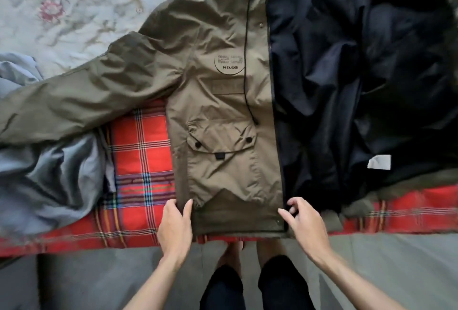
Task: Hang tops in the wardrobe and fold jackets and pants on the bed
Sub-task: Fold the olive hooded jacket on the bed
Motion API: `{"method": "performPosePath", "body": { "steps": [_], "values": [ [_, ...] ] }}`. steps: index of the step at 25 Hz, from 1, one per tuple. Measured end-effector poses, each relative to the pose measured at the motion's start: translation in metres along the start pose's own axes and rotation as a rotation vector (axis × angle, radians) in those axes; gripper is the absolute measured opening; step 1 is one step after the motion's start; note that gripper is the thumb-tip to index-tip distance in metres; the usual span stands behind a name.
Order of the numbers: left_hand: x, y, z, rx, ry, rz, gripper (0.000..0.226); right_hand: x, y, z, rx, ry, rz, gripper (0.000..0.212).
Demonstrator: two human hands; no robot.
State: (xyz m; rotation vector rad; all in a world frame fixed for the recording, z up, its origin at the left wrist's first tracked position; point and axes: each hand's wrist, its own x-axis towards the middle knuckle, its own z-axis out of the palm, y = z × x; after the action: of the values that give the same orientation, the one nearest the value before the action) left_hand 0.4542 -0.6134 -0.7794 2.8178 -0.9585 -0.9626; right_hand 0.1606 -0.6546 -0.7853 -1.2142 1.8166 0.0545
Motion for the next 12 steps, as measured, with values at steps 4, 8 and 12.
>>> {"method": "performPosePath", "body": {
  "steps": [4,8,12],
  "values": [
    [-0.008,-0.023,0.007,0.041,-0.145,-0.202,0.042,-0.014,0.015,0.015,-0.095,-0.017,0.092,0.038],
    [-0.010,-0.039,0.007,-0.643,-0.233,-0.467,0.012,-0.031,0.026,0.029,0.094,-0.057,0.117,0.048],
    [-0.011,-0.052,0.012,-0.830,-0.139,-0.521,0.012,-0.048,0.026,0.046,0.097,-0.036,0.206,0.030]
  ]
}}
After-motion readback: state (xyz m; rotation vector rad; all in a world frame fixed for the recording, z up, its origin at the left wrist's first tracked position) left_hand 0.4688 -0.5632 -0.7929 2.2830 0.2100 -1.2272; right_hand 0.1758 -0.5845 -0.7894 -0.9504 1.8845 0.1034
